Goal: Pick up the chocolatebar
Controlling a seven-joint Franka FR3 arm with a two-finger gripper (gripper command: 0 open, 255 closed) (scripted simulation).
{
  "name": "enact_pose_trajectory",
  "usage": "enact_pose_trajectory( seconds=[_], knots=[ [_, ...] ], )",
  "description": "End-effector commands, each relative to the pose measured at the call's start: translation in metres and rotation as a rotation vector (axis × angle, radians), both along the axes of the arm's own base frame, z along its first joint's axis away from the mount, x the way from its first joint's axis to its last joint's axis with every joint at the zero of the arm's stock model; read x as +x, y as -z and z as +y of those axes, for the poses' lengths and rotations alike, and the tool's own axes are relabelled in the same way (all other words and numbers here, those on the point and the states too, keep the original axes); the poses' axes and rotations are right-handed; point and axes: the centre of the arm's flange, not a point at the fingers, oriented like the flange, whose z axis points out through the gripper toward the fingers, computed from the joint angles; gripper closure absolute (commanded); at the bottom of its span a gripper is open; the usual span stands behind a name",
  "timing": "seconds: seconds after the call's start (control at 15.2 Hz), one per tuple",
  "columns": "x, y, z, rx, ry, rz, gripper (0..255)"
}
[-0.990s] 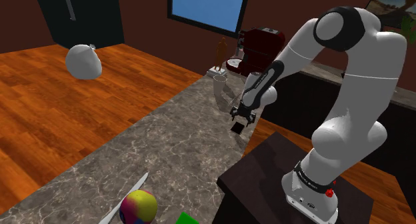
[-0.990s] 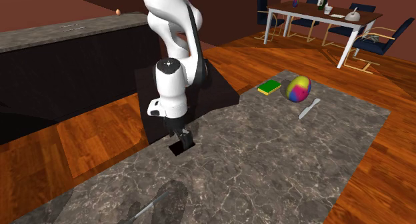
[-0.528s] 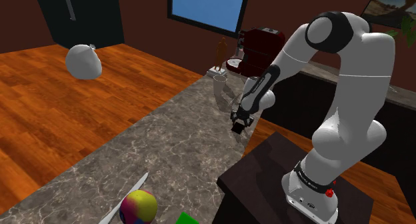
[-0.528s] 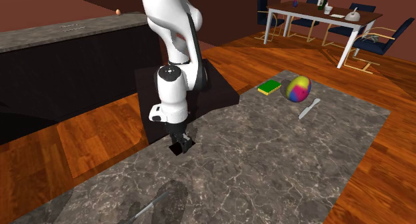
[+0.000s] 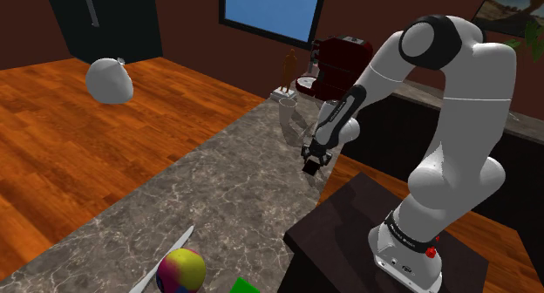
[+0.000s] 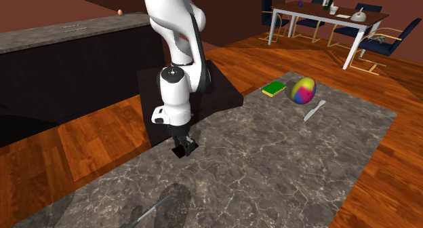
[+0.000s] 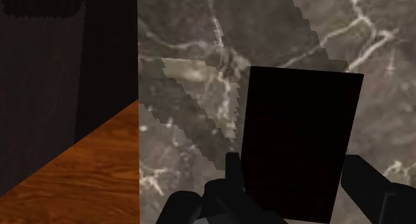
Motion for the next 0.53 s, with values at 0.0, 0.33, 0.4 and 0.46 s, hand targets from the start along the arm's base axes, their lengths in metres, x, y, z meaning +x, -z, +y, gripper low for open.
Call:
enact_pose_trajectory(
  seconds=[0.0,0.33,0.4,0.46],
  knots=[
    [0.000,0.000,0.000,0.000,0.000,0.000,255],
    [0.000,-0.026,0.000,0.000,0.000,0.000,255],
    [0.000,-0.032,0.000,0.000,0.000,0.000,255],
    [0.000,-0.037,0.000,0.000,0.000,0.000,255]
  ],
)
